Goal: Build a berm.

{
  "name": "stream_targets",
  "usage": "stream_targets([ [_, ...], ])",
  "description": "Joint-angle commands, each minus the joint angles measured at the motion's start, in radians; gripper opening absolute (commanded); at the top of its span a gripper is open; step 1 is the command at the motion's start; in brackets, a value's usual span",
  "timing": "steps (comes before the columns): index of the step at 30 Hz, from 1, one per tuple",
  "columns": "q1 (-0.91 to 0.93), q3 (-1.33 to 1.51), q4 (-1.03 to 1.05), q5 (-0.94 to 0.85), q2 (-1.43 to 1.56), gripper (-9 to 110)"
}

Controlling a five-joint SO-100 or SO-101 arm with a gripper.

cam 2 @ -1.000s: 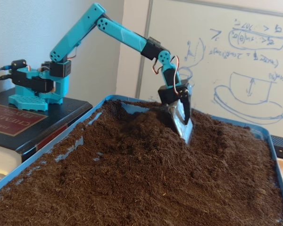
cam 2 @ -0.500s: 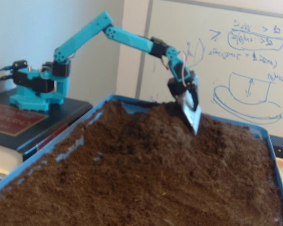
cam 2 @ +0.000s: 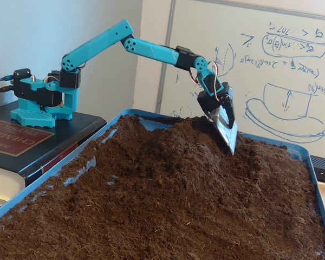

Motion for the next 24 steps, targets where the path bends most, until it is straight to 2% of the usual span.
stream_targets([
  [1,0.077,-0.103,-0.002,0.012,0.054,0],
  [11,0.222,-0.118,-0.014,-0.040,0.170,0],
  [20,0.337,-0.120,-0.015,-0.337,0.241,0],
  [24,0.383,-0.117,-0.015,-0.414,0.236,0],
])
